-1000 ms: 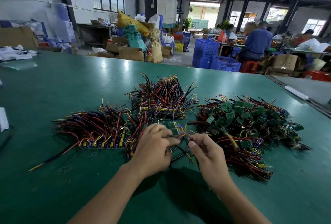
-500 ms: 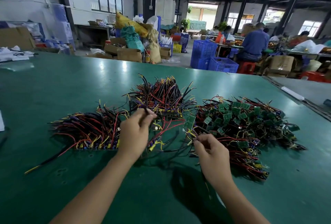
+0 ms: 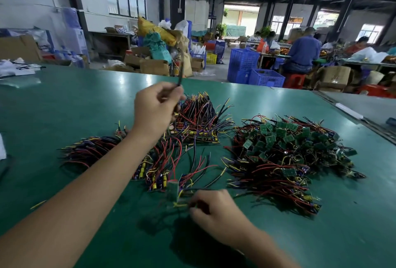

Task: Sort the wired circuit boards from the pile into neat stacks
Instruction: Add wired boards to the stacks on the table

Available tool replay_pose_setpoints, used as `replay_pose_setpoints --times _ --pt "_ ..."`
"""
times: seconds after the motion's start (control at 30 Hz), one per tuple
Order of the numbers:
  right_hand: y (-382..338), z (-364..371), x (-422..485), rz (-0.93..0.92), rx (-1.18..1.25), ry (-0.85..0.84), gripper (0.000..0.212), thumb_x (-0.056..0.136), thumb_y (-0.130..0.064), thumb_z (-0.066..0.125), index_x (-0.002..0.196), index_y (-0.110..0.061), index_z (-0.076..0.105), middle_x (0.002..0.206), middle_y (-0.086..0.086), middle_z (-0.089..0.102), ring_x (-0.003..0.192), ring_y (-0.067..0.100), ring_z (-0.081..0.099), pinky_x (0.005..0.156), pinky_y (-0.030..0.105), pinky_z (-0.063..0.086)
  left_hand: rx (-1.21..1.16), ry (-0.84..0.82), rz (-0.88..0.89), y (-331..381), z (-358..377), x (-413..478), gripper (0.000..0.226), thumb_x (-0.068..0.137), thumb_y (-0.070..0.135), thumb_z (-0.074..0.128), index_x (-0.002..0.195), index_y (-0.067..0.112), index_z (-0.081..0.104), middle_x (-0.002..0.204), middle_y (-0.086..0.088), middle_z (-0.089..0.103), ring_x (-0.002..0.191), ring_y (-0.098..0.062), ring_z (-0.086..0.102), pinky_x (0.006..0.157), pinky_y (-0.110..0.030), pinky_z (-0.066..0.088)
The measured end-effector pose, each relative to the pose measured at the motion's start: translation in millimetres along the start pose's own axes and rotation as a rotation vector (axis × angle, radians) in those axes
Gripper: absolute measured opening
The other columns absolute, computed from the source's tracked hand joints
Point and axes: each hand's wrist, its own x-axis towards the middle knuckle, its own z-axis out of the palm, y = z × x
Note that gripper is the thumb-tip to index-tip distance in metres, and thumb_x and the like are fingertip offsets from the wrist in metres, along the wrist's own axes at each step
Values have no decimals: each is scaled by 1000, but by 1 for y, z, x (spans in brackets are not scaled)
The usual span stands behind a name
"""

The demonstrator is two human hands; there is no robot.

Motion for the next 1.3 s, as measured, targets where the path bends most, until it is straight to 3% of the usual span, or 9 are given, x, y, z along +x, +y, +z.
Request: replay_pose_setpoints --times 0.17,0.3,0.4,0.57,0.67,0.8,0.9,1.0,1.3 --pt "0 -5 0 44 -10 133 59 96 -59 39 66 -11 53 55 3 46 51 12 38 53 29 31 -25 -48 64 30 31 15 8 91 19 66 86 25 69 73 10 71 55 -1 60 49 -17 47" --pt "6 -15 1 155 141 457 42 96 -42 52 60 -21 46 51 -8 39 49 7 33 49 22 24 -163 -23 -8 50 45 31 5 91 15 65 86 16 68 73 5 69 54 -2 58 48 -17 46" --pt "3 -23 4 192 458 510 10 94 -37 58 98 -32 66 72 -19 58 64 0 50 60 20 38 -170 -27 -34 55 58 34 11 90 14 66 80 19 67 70 5 69 56 -5 60 46 -18 45" --pt "-1 -39 7 138 619 568 55 88 -42 50 138 -49 27 132 -22 52 115 5 57 94 36 52 -110 -127 -113 44 81 22 5 87 17 70 83 15 69 78 -5 70 52 -12 58 40 -21 44" --pt "-2 -44 9 136 666 579 65 91 -42 54 144 -44 15 133 -32 48 121 2 55 100 37 50 -45 -271 -149 33 97 4 7 85 18 73 80 18 68 74 -2 71 49 -15 59 41 -23 45" --pt "2 -47 12 231 856 694 47 99 -20 52 142 -27 33 130 -13 59 113 15 62 79 29 57 78 -436 -101 24 116 -20 7 82 19 76 84 14 73 75 -1 73 59 -13 67 53 -30 56" --pt "6 -50 11 229 957 729 25 98 -10 52 112 -22 36 104 -9 72 95 10 67 71 27 58 156 -500 -44 21 125 -32 13 78 21 80 86 13 76 71 3 71 46 8 54 51 -11 46" --pt "9 -51 11 230 933 685 19 99 -15 52 114 -18 41 88 -10 74 84 9 71 68 25 57 249 -560 -29 18 128 -39 20 74 24 83 89 14 77 78 1 74 54 8 57 55 -2 42" --pt "23 -63 5 315 876 636 13 98 -13 55 96 -14 68 91 8 75 74 36 73 53 29 58 315 -697 15 16 114 -34 23 83 29 74 104 20 75 93 4 74 81 -4 66 78 -18 48"
